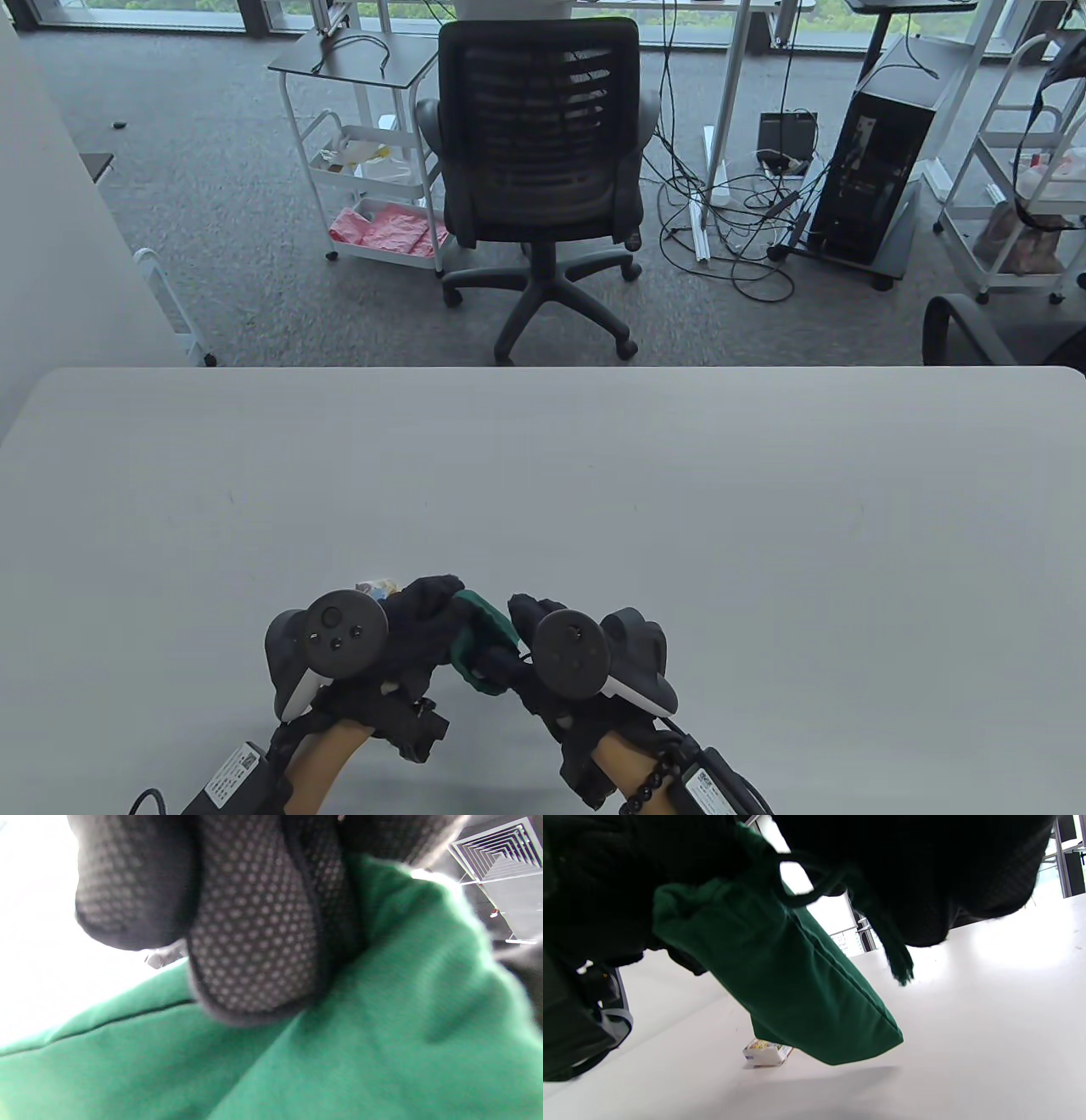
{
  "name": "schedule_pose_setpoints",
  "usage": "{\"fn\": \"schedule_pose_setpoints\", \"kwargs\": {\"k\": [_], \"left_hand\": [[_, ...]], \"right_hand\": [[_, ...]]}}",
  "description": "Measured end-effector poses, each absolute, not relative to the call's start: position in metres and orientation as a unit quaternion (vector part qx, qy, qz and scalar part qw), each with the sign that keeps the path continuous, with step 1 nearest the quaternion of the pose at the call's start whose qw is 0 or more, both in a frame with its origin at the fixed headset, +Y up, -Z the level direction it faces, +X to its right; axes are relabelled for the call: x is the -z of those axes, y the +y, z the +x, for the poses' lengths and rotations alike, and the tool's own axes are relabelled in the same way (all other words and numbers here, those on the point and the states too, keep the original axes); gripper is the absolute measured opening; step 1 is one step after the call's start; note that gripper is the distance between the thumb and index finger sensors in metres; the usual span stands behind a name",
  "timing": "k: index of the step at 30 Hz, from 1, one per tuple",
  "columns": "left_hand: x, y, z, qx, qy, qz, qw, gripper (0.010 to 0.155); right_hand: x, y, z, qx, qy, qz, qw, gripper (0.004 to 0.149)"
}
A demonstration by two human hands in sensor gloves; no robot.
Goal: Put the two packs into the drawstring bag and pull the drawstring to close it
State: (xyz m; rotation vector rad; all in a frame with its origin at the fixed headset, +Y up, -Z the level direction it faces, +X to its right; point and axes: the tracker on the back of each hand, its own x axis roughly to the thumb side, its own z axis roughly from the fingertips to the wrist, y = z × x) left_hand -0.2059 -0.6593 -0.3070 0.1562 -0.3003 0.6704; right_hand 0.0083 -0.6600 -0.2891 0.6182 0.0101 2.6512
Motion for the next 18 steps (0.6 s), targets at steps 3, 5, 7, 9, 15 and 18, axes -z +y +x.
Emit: {"fn": "schedule_pose_setpoints", "kwargs": {"k": [3,5,7,9,15,18], "left_hand": [[0.305,-0.658,-0.204,-0.327,-0.152,0.077,0.929,0.045],[0.305,-0.658,-0.202,-0.329,-0.156,0.078,0.928,0.045],[0.304,-0.658,-0.202,-0.328,-0.158,0.078,0.928,0.045],[0.304,-0.658,-0.202,-0.328,-0.16,0.079,0.928,0.045],[0.306,-0.657,-0.203,-0.296,-0.167,0.089,0.936,0.045],[0.306,-0.656,-0.201,-0.242,-0.185,0.102,0.947,0.045]], "right_hand": [[0.29,-0.666,0.003,-0.955,0.017,0.222,0.198,0.072],[0.29,-0.667,0.001,-0.956,0.014,0.217,0.196,0.067],[0.291,-0.667,0.001,-0.959,0.011,0.211,0.191,0.06],[0.292,-0.667,0.003,-0.959,-0.002,0.204,0.195,0.051],[0.296,-0.659,0.015,-0.964,-0.04,0.178,0.196,0.04],[0.298,-0.654,0.022,-0.967,-0.061,0.169,0.183,0.039]]}}
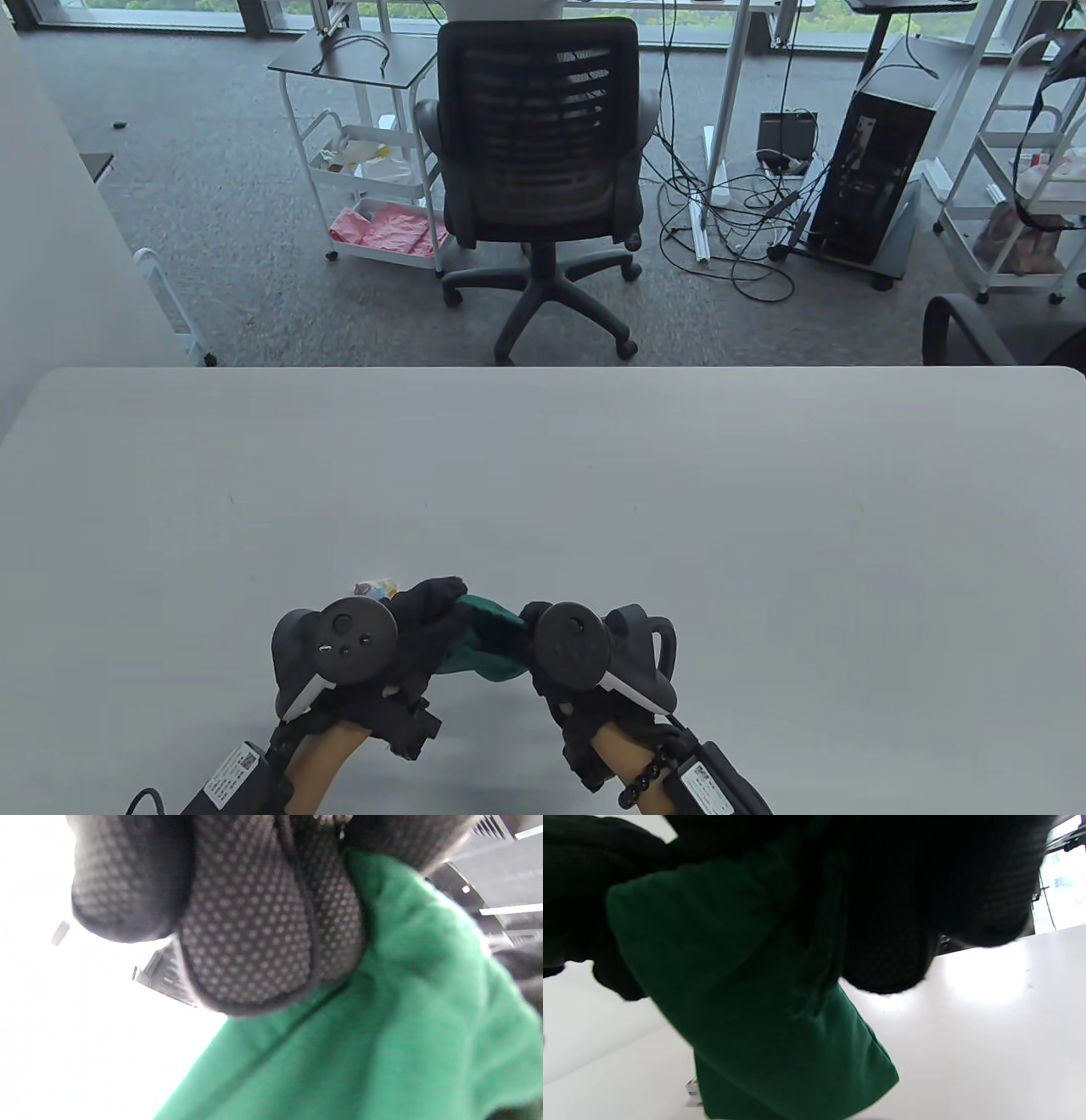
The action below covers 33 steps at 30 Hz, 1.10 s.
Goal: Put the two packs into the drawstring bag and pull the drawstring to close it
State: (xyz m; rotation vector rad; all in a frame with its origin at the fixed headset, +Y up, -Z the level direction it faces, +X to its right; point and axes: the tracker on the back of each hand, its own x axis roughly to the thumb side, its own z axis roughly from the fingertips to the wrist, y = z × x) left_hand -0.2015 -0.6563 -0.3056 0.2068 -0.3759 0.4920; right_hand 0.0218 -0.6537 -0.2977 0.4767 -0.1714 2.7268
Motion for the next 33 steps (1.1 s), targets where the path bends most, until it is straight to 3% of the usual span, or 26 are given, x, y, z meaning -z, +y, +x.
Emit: {"fn": "schedule_pose_setpoints", "kwargs": {"k": [5,17,33], "left_hand": [[0.303,-0.653,-0.193,-0.187,-0.217,0.102,0.953,0.044],[0.308,-0.654,-0.189,-0.179,-0.266,0.06,0.945,0.045],[0.311,-0.659,-0.192,-0.248,-0.262,0.061,0.931,0.046]], "right_hand": [[0.299,-0.644,0.033,-0.969,-0.087,0.155,0.171,0.039],[0.302,-0.635,0.043,-0.967,-0.09,0.16,0.177,0.039],[0.307,-0.634,0.065,-0.95,-0.084,0.117,0.276,0.039]]}}
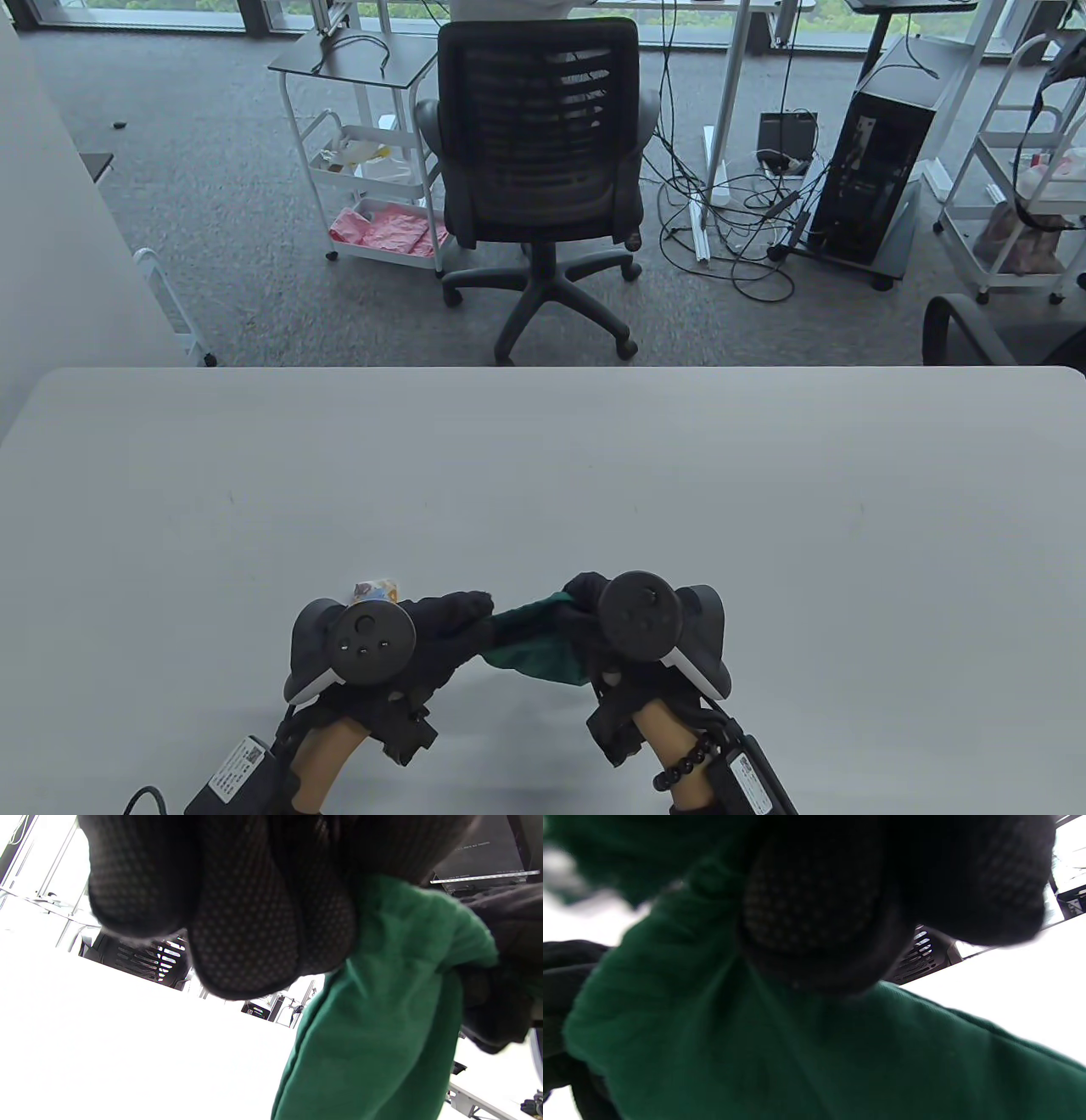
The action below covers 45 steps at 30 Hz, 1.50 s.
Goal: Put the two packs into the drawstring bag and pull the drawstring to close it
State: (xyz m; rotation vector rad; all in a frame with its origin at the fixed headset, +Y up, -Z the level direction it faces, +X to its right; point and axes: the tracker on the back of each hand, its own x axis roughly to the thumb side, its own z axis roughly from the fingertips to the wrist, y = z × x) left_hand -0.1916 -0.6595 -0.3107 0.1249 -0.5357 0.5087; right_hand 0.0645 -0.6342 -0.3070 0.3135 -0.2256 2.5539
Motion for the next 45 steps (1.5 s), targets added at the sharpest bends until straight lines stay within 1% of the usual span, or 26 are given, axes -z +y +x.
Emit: {"fn": "schedule_pose_setpoints", "kwargs": {"k": [2,5,7,8,9,11,14,16,18,21,27,32,42,45], "left_hand": [[0.312,-0.659,-0.196,-0.257,-0.251,0.066,0.931,0.047],[0.316,-0.657,-0.208,-0.26,-0.204,0.082,0.94,0.05],[0.32,-0.658,-0.219,-0.245,-0.149,0.099,0.953,0.053],[0.323,-0.658,-0.226,-0.223,-0.11,0.107,0.963,0.055],[0.325,-0.66,-0.231,-0.204,-0.089,0.103,0.969,0.059],[0.331,-0.666,-0.24,-0.154,-0.038,0.06,0.985,0.067],[0.339,-0.682,-0.245,-0.135,-0.007,0.026,0.99,0.071],[0.344,-0.692,-0.243,-0.115,0.013,-0.017,0.993,0.074],[0.348,-0.702,-0.238,-0.1,0.023,-0.026,0.994,0.076],[0.355,-0.718,-0.228,-0.045,0.034,-0.066,0.996,0.079],[0.366,-0.742,-0.221,0.018,0.067,-0.081,0.994,0.08],[0.37,-0.759,-0.219,0.056,0.076,-0.103,0.99,0.079],[0.369,-0.772,-0.22,0.098,0.085,-0.113,0.985,0.079],[0.369,-0.773,-0.22,0.098,0.09,-0.129,0.983,0.079]], "right_hand": [[0.308,-0.634,0.069,-0.948,-0.086,0.106,0.287,0.039],[0.308,-0.633,0.078,-0.945,-0.093,0.088,0.301,0.039],[0.308,-0.633,0.084,-0.943,-0.099,0.08,0.307,0.039],[0.309,-0.633,0.087,-0.943,-0.1,0.077,0.309,0.039],[0.309,-0.633,0.089,-0.942,-0.103,0.074,0.311,0.039],[0.31,-0.634,0.094,-0.941,-0.108,0.068,0.313,0.039],[0.311,-0.635,0.099,-0.94,-0.118,0.061,0.315,0.039],[0.311,-0.634,0.101,-0.938,-0.127,0.058,0.317,0.04],[0.31,-0.634,0.102,-0.937,-0.134,0.055,0.318,0.04],[0.31,-0.634,0.103,-0.936,-0.137,0.054,0.319,0.04],[0.31,-0.634,0.1,-0.934,-0.147,0.058,0.319,0.04],[0.31,-0.634,0.099,-0.935,-0.148,0.062,0.317,0.04],[0.31,-0.635,0.099,-0.933,-0.149,0.065,0.32,0.04],[0.309,-0.634,0.1,-0.933,-0.148,0.064,0.322,0.04]]}}
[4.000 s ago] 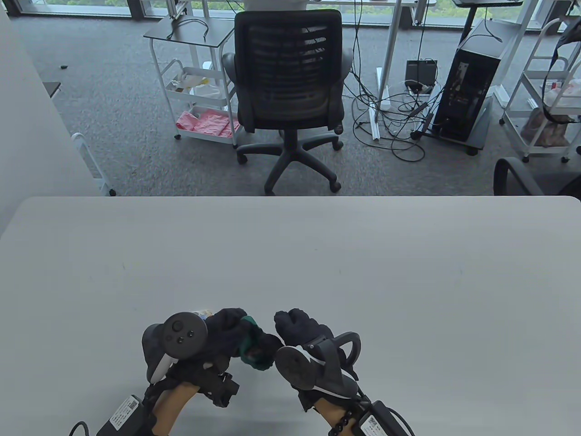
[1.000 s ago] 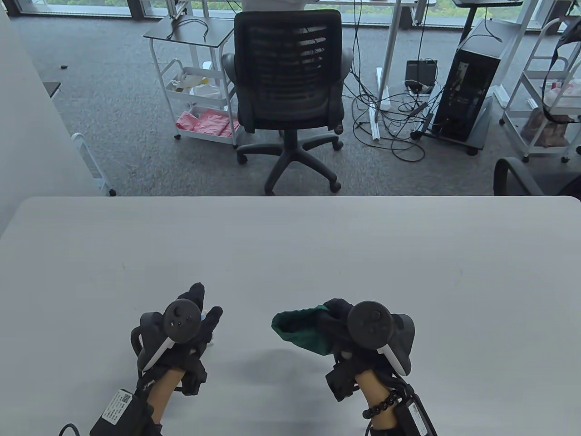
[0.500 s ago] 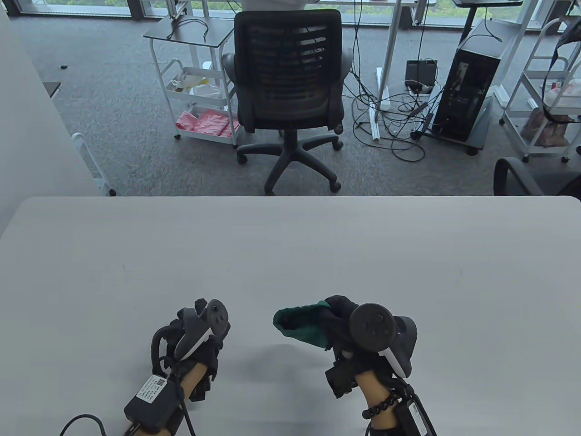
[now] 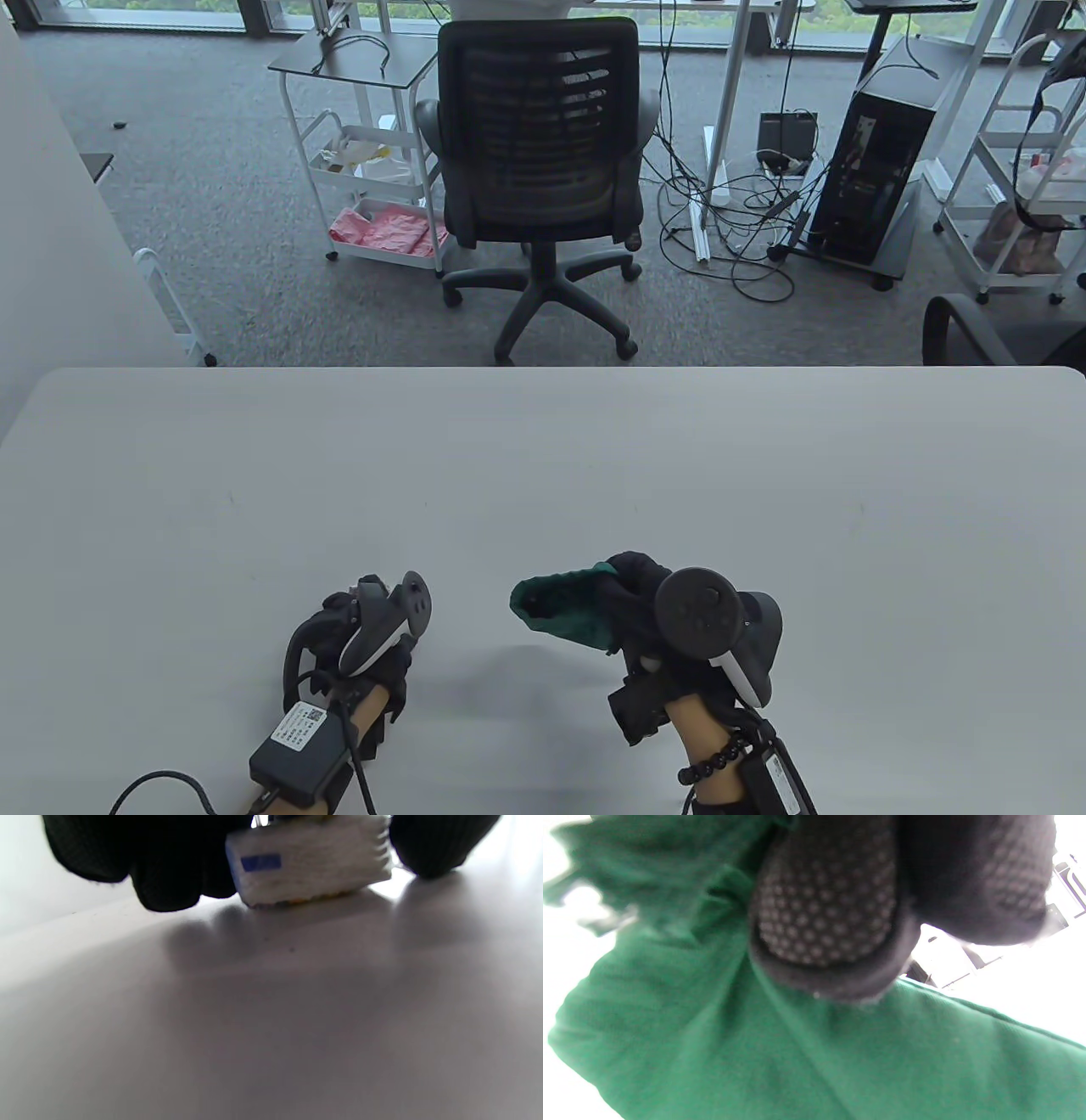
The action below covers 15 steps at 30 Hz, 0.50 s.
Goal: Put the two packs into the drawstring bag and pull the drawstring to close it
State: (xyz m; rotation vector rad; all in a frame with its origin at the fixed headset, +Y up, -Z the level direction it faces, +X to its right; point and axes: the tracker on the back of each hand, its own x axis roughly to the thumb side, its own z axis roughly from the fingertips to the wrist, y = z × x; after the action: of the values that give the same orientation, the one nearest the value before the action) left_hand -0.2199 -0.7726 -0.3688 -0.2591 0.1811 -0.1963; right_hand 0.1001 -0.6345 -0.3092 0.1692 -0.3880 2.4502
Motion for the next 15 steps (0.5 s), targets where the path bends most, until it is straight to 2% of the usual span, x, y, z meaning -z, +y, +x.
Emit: {"fn": "schedule_pose_setpoints", "kwargs": {"k": [5,15], "left_hand": [[0.3688,-0.7725,-0.2196,0.085,0.1,-0.153,0.979,0.074],[0.3695,-0.7688,-0.225,0.068,0.107,-0.157,0.979,0.068]], "right_hand": [[0.309,-0.6342,0.1019,-0.932,-0.148,0.063,0.326,0.04],[0.3103,-0.6361,0.1056,-0.932,-0.143,0.058,0.329,0.04]]}}
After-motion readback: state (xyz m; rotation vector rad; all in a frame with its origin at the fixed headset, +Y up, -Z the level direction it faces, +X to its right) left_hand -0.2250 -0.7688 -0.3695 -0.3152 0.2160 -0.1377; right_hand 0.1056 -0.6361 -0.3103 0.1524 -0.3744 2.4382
